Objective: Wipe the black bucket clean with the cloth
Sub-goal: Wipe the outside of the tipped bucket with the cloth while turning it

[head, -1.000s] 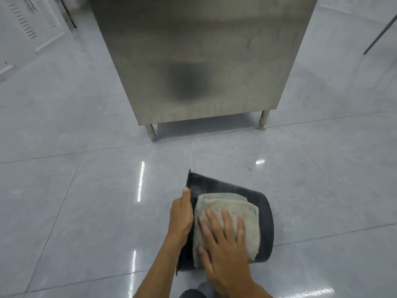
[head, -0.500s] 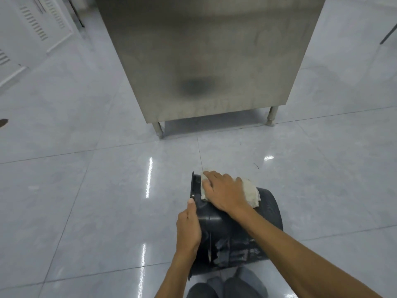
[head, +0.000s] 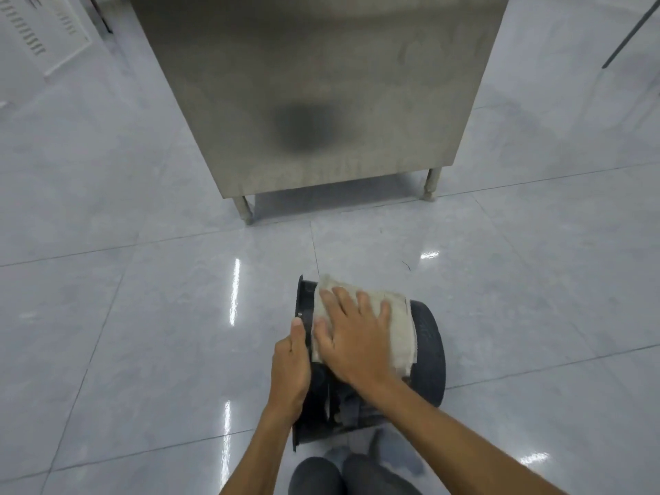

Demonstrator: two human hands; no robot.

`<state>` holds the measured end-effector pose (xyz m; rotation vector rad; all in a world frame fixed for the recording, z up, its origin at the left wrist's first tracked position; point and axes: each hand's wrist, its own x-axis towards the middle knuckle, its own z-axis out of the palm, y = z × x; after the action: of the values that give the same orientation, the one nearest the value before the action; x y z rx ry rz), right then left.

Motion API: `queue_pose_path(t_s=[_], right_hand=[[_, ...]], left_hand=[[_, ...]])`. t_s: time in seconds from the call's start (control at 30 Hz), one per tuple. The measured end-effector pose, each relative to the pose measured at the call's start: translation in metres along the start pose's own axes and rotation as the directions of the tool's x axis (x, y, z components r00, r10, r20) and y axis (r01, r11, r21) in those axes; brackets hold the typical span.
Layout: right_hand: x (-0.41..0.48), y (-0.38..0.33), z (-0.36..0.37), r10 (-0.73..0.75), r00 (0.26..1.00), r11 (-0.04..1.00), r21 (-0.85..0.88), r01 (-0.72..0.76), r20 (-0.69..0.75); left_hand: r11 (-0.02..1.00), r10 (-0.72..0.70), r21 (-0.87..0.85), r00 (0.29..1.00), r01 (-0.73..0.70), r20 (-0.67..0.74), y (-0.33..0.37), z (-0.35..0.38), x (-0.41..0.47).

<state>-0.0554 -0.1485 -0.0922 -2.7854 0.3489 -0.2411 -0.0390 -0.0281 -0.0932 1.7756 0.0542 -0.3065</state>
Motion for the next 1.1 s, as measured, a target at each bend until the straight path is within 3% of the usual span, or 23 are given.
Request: queue_pose_path(t_s=[0.1, 0.17, 0.23, 0.3, 0.4, 0.5, 0.6, 0.7, 0.77, 0.83, 0.93, 1.0, 1.03, 1.1], right_hand=[[0.061, 0.008, -0.023, 0.097, 0.933, 0.986, 0.096, -0.138, 0.347], [0.081, 0.012, -0.027, 0.098, 0.876, 0.974, 0.133, -0.181, 0.472], [0.077, 0.012, -0.019, 0.094, 0.917, 0.987, 0.081, -0.136, 0.388], [0.05, 0.007, -0.005, 0.038, 0.988, 0.999, 0.005, -0.04, 0.147], [-0.024, 0.003, 0.013, -0.051, 0.996, 0.999, 0.013, 0.052, -0.072], [-0.085, 0.014, 0.037, -0.138, 0.979, 0.99, 0.011, 0.141, -0.148], [-0.08, 0.02, 0.035, -0.167, 0.974, 0.986, -0.002, 0.169, -0.152], [-0.03, 0.032, 0.011, -0.03, 0.996, 0.999, -0.017, 0.029, -0.083], [0.011, 0.045, -0.008, 0.093, 0.995, 0.995, -0.03, -0.092, 0.037], [0.038, 0.053, -0.018, 0.137, 0.98, 0.991, -0.024, -0.135, 0.144], [0.047, 0.061, -0.02, 0.14, 0.978, 0.99, -0.004, -0.141, 0.157], [0.043, 0.064, -0.018, 0.125, 0.984, 0.992, -0.001, -0.126, 0.125], [0.043, 0.064, -0.016, 0.114, 0.987, 0.993, -0.005, -0.114, 0.111], [0.042, 0.066, -0.018, 0.101, 0.99, 0.995, -0.009, -0.101, 0.095]], left_hand=[[0.999, -0.023, -0.036, 0.999, 0.022, -0.025, -0.001, 0.002, -0.015], [0.999, -0.035, -0.032, 0.998, 0.034, -0.051, 0.002, 0.003, -0.016], [0.999, -0.045, -0.004, 0.996, 0.045, -0.08, 0.003, 0.002, -0.011], [0.997, -0.069, 0.032, 0.993, 0.073, -0.093, 0.006, 0.002, 0.0], [0.992, -0.087, 0.083, 0.993, 0.094, -0.079, 0.019, 0.006, 0.022], [0.992, -0.072, 0.098, 0.996, 0.078, -0.061, 0.02, 0.007, 0.031], [0.995, -0.062, 0.072, 0.998, 0.063, -0.02, 0.016, 0.004, 0.027], [0.998, -0.049, 0.03, 0.999, 0.049, -0.003, 0.007, 0.002, 0.015], [1.0, -0.009, 0.005, 1.0, 0.009, 0.011, 0.005, 0.002, 0.003], [1.0, 0.004, -0.004, 1.0, -0.004, 0.02, 0.008, 0.0, -0.002], [0.995, 0.029, 0.095, 1.0, -0.03, 0.003, 0.02, 0.003, -0.002], [0.904, 0.16, 0.4, 0.987, -0.153, 0.015, 0.026, -0.001, -0.003], [0.761, 0.266, 0.595, 0.961, -0.257, 0.075, 0.026, -0.007, -0.003], [0.33, 0.399, 0.804, 0.845, -0.494, 0.355, 0.03, -0.017, -0.001]])
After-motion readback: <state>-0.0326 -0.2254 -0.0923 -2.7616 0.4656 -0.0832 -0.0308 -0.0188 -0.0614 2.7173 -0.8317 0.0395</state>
